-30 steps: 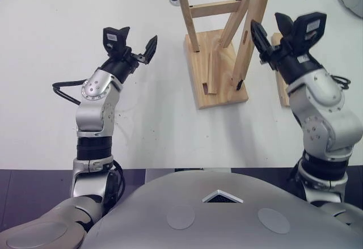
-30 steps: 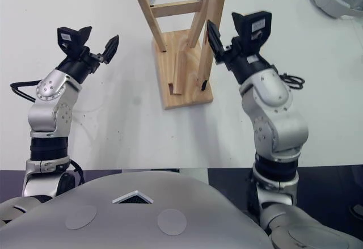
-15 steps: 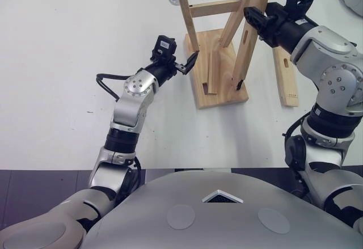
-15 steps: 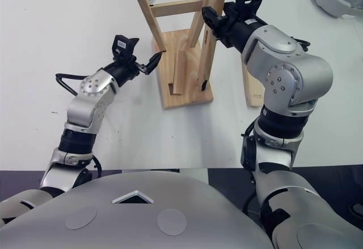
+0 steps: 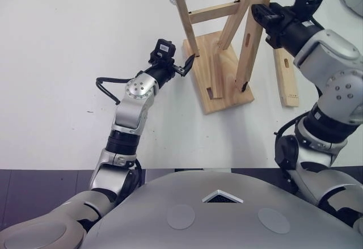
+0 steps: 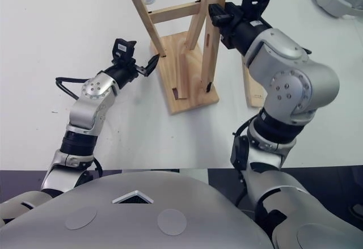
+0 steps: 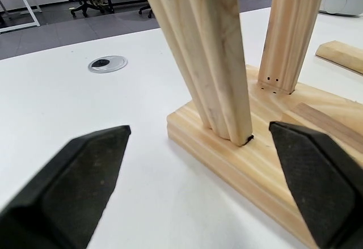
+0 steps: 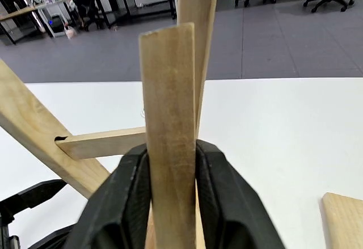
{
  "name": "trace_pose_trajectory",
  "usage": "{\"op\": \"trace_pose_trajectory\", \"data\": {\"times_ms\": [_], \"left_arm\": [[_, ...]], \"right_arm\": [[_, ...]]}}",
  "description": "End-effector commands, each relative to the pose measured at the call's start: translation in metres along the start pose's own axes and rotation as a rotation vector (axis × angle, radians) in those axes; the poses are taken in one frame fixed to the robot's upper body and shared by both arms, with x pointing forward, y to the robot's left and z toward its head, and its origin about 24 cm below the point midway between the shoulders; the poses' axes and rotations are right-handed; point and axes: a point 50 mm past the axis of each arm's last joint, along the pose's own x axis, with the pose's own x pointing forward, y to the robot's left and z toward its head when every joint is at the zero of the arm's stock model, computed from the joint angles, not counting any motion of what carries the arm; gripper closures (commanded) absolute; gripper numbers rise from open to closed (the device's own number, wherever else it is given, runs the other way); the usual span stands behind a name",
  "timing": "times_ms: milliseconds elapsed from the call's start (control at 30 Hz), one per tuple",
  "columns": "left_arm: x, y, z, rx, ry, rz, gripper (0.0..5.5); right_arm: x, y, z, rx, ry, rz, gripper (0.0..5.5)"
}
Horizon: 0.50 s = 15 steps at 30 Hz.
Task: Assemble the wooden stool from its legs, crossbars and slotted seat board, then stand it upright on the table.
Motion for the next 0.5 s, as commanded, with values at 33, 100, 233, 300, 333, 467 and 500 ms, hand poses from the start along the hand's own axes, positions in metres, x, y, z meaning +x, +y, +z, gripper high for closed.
{"op": "trace_pose_trajectory", "data": {"times_ms": [33,100,233,300,333,467,500], "left_arm": [[0.006,-0.001,0.002,0.016,0.010,-0.002,0.99],[0.010,0.000,0.001,0.016,0.035,0.007,0.99],[0.017,0.008,-0.005,0.020,0.109,0.026,0.99],[0.020,0.016,-0.009,0.033,0.149,0.036,0.99],[0.021,0.019,-0.010,0.047,0.168,0.035,0.99],[0.027,0.028,-0.011,0.084,0.205,0.017,0.99],[0.028,0.030,-0.010,0.086,0.207,0.013,0.99]], "right_arm": [[-0.024,0.004,0.000,-0.002,-0.204,-0.006,4.45],[-0.032,0.005,0.000,-0.029,-0.292,-0.009,4.45],[-0.043,0.007,-0.011,-0.047,-0.431,-0.009,4.45],[-0.047,0.012,-0.009,-0.094,-0.506,0.000,4.45],[-0.048,0.014,-0.006,-0.111,-0.542,-0.001,4.45],[-0.051,0.013,-0.021,-0.144,-0.559,-0.039,4.45],[-0.052,0.013,-0.025,-0.142,-0.556,-0.042,4.45]]}}
